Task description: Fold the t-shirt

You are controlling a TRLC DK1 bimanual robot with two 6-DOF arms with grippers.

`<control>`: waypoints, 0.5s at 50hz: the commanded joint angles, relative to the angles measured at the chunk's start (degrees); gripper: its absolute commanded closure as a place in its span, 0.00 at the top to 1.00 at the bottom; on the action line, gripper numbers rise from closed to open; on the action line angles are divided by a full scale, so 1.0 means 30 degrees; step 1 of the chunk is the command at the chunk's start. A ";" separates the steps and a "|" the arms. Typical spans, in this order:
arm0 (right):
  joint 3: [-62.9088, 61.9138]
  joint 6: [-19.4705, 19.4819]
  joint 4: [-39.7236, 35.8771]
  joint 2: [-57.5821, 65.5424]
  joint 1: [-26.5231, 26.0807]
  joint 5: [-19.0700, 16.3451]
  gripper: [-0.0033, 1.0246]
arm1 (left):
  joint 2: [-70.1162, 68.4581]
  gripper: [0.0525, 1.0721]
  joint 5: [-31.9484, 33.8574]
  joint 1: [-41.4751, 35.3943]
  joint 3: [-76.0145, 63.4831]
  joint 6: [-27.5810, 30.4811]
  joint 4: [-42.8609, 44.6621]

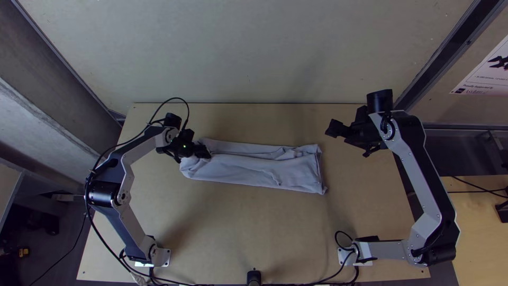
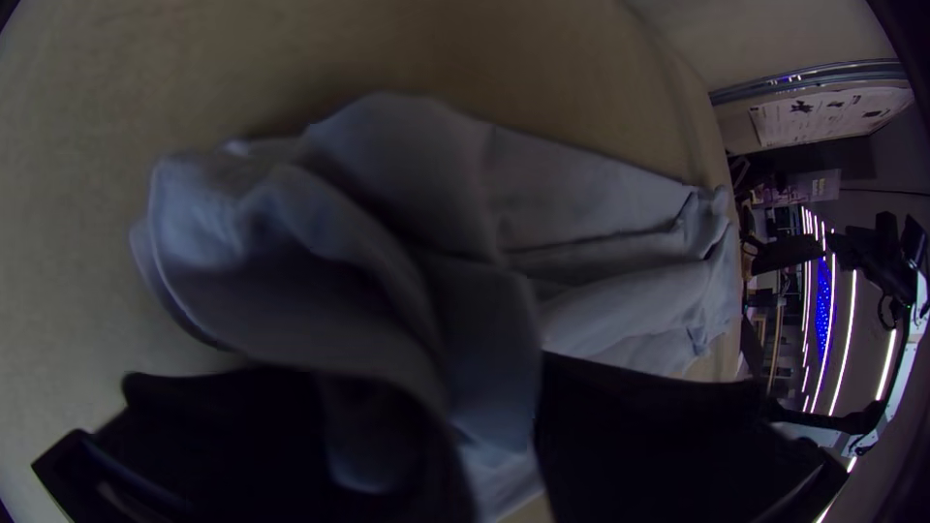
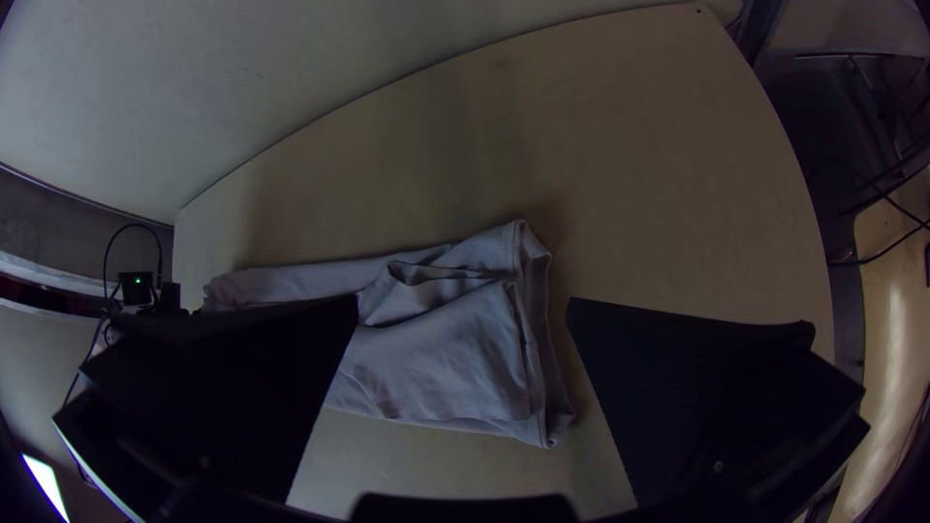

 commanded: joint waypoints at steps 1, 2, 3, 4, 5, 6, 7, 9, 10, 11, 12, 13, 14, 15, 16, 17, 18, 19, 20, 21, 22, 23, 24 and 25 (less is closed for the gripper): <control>-0.0428 0.0552 -0.0082 -0.0377 0.0218 -0.0177 0.96 | 0.0207 0.03 -0.0318 -0.0505 -0.1335 -0.0627 -0.0549; -0.0428 0.0552 -0.0082 -0.0377 0.0218 -0.0177 0.96 | 0.0119 0.03 -0.0435 -0.0505 -0.1364 -0.0656 -0.0549; -0.0428 0.0581 -0.0052 -0.0406 0.0218 -0.0177 0.96 | 0.0031 0.03 -0.0611 -0.0505 -0.1335 -0.0686 -0.0549; -0.0428 0.0581 -0.0052 -0.0406 0.0218 -0.0177 0.96 | -0.0027 0.03 -0.0845 -0.0446 -0.1335 -0.0715 -0.0549; -0.0428 0.0581 -0.0023 -0.0406 0.0218 -0.0177 0.96 | -0.0086 0.03 -0.1050 -0.0387 -0.1306 -0.0715 -0.0578; -0.0428 0.0611 -0.0023 -0.0406 0.0218 -0.0177 0.96 | -0.0203 0.03 -0.1226 -0.0270 -0.1306 -0.0715 -0.0578; -0.0428 0.0611 -0.0023 -0.0406 0.0218 -0.0177 0.96 | -0.0262 0.03 -0.1460 -0.0153 -0.1306 -0.0715 -0.0578; -0.0428 0.0611 -0.0023 -0.0436 0.0218 -0.0177 0.96 | -0.0408 0.03 -0.1724 0.0257 -0.1218 -0.0686 -0.0637; -0.0428 0.0611 0.0006 -0.0436 0.0218 -0.0177 0.96 | -0.0496 0.03 -0.1841 0.0521 -0.1188 -0.0656 -0.0695; -0.0399 0.0611 0.0006 -0.0436 0.0218 -0.0177 0.96 | -0.0554 0.03 -0.1958 0.0784 -0.1130 -0.0598 -0.0724; -0.0399 0.0611 0.0006 -0.0436 0.0218 -0.0177 0.96 | -0.0642 0.03 -0.2017 0.1048 -0.1100 -0.0568 -0.0754; -0.0370 0.0611 0.0036 -0.0436 0.0218 -0.0177 0.96 | -0.0730 0.03 -0.2017 0.1370 -0.1013 -0.0539 -0.0812; -0.0370 0.0640 0.0036 -0.0436 0.0218 -0.0177 0.96 | -0.0760 0.03 -0.2017 0.1663 -0.0954 -0.0422 -0.0900; -0.0370 0.0669 0.0065 -0.0406 0.0218 -0.0177 0.96 | -0.0818 0.03 -0.2046 0.1956 -0.0895 -0.0305 -0.1076; -0.0370 0.0669 0.0094 -0.0406 0.0218 -0.0177 0.96 | -0.0818 0.03 -0.2075 0.2249 -0.0808 -0.0158 -0.1193; -0.0370 0.0669 0.0124 -0.0406 0.0218 -0.0177 0.96 | -0.0847 0.03 -0.2105 0.2601 -0.0720 0.0047 -0.1281; -0.0370 0.0699 0.0124 -0.0377 0.0218 -0.0148 0.96 | -0.0847 0.03 -0.2105 0.2923 -0.0602 0.0135 -0.1369; -0.0340 0.0699 0.0153 -0.0348 0.0218 -0.0148 0.96 | -0.0789 0.03 -0.2163 0.3304 -0.0456 0.0340 -0.1545; -0.0370 0.0699 0.0153 -0.0318 0.0218 -0.0148 0.96 | -0.0789 0.03 -0.2193 0.3626 -0.0368 0.0633 -0.1750; -0.0399 0.0728 0.0211 -0.0318 0.0218 -0.0148 0.96 | -0.0760 0.03 -0.2193 0.3949 -0.0251 0.0926 -0.1896; -0.0428 0.0787 0.0358 -0.0348 0.0218 -0.0148 0.96 | -0.0760 0.03 -0.2193 0.4300 -0.0163 0.1160 -0.2013; -0.0457 0.0845 0.0504 -0.0348 0.0188 -0.0148 0.96 | -0.0701 0.03 -0.2251 0.4622 -0.0046 0.1394 -0.2101; -0.0399 0.0757 0.0563 -0.0318 0.0218 -0.0148 0.96 | -0.0672 0.03 -0.2368 0.4945 0.0013 0.1629 -0.2101; -0.0399 0.0699 0.0768 -0.0348 0.0218 -0.0119 0.96 | -0.0642 0.03 -0.2515 0.5267 0.0071 0.1892 -0.2131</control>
